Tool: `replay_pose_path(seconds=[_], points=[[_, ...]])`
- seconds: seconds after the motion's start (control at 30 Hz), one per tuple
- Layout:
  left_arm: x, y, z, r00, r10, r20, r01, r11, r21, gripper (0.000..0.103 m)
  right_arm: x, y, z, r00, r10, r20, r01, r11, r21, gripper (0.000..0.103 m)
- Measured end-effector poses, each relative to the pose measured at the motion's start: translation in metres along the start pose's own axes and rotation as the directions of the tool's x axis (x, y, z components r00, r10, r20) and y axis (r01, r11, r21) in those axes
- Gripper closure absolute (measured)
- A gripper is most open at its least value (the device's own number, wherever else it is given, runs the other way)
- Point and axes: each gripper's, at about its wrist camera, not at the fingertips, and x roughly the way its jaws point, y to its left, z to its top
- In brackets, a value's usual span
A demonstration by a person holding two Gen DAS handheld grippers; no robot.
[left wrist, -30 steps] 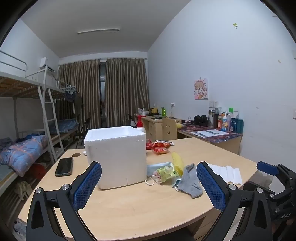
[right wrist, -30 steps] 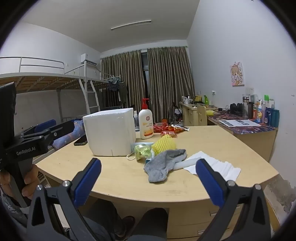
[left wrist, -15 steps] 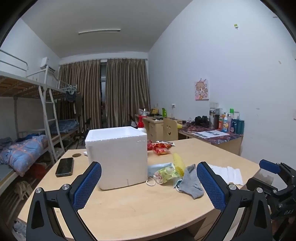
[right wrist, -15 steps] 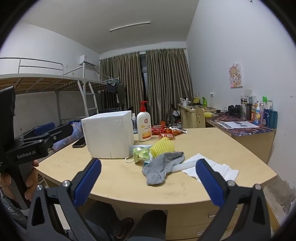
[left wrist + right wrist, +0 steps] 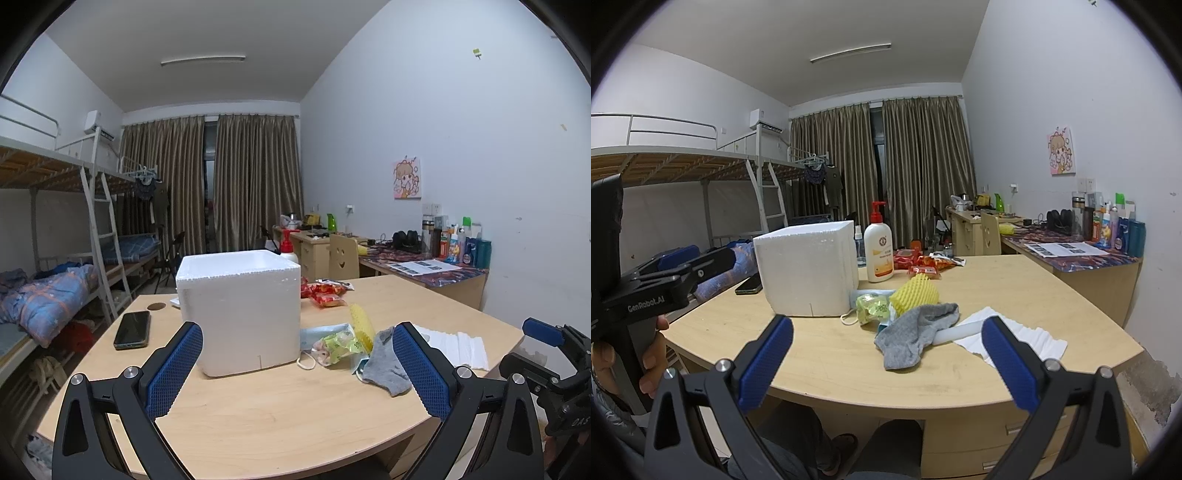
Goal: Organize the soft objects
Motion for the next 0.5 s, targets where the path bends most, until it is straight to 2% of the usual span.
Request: replay_pose_path(seconds=[0.5], points=[[0.0,-0.0023,-0.0003,1.0,-0.003,0.003,0.003,1.0,0.013,0.0,-0.0007,0.0009,-0.0005,1.0,-0.003,0.004,0.003,1.0,-0.003,0.0]])
